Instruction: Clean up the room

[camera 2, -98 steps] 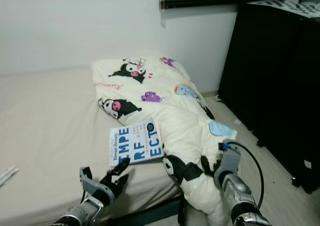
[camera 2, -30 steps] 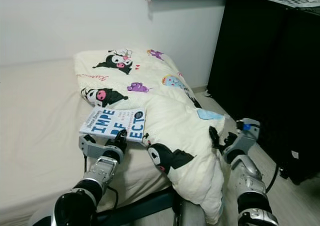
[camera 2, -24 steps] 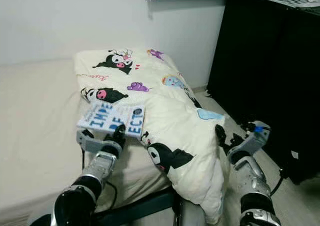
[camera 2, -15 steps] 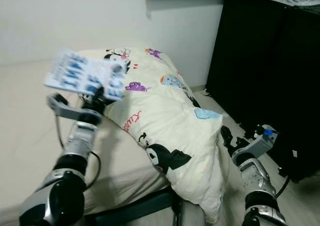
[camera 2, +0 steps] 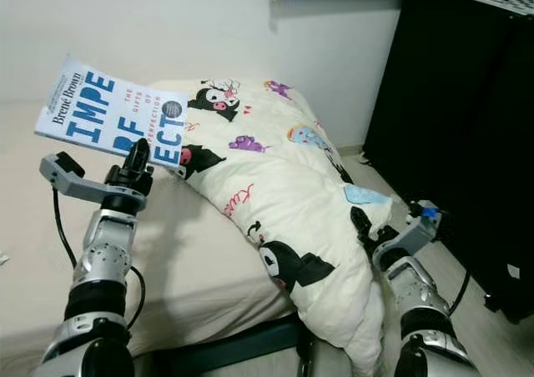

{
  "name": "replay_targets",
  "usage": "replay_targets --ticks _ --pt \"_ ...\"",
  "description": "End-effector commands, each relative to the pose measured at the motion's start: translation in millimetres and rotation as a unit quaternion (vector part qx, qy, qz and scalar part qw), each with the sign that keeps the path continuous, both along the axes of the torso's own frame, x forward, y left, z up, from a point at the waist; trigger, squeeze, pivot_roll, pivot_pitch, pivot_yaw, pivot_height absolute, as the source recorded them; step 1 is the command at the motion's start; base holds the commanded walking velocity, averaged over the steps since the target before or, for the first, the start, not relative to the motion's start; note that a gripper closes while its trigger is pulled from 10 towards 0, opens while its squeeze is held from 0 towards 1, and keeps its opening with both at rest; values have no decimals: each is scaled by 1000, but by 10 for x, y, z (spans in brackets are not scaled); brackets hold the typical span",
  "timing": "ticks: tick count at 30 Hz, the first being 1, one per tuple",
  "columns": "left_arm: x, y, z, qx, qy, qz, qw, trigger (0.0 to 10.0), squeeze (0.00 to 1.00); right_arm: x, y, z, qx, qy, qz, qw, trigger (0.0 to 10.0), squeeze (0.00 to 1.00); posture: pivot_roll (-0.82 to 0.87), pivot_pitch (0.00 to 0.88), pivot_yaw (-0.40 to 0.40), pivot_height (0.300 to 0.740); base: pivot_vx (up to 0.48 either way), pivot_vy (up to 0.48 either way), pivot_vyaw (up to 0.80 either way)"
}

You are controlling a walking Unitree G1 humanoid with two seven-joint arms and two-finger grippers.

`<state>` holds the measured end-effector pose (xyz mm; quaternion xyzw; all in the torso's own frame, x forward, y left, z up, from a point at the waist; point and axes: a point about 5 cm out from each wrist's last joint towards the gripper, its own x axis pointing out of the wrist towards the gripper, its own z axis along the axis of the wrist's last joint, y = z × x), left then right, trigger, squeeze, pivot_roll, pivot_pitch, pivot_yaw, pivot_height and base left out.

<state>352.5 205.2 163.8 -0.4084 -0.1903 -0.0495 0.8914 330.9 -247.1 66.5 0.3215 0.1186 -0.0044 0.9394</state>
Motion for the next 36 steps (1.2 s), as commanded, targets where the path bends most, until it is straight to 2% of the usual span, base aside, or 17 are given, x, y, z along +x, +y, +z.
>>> replay_targets --ticks 1,6,8,13,19,22,30,34,36 --pt "-21 -70 28 22 -4 -10 1000 0 0 22 -20 -7 4 29 -14 999 10000 0 -54 16 -52 468 0 0 0" --pt "-21 -92 48 38 -6 -15 999 0 0 78 -9 60 10 28 -15 999 10000 0 -62 15 -51 468 0 0 0" --pt "-6 -97 134 45 -12 -18 999 0 0 140 3 148 -7 20 -7 1000 10000 0 -64 14 -52 468 0 0 0" --pt "-14 -109 162 48 -14 -19 999 0 0 132 -13 143 -18 28 -5 999 10000 0 -62 9 -57 468 0 0 0" --pt "-42 -137 163 53 -12 -26 998 0 0 39 -136 55 -24 69 -31 997 10000 0 -58 2 -63 468 0 0 0" --pt "-62 -147 142 60 -8 -32 998 0 0 -68 -169 -75 -22 100 -45 994 10000 0 -55 6 -57 468 0 0 0" --pt "-73 -151 161 74 -6 -38 996 0 0 -167 -162 -203 -7 115 -69 991 10000 0 -43 18 -42 468 0 0 0" --pt "-83 -115 178 87 -5 -36 996 0 0 -198 -177 -216 26 91 -89 991 10000 0 -36 20 -39 468 0 0 0" --pt "-83 -115 178 87 -5 -36 996 0 0 -198 -177 -216 26 91 -89 991 10000 0 -36 20 -39 468 0 0 0"
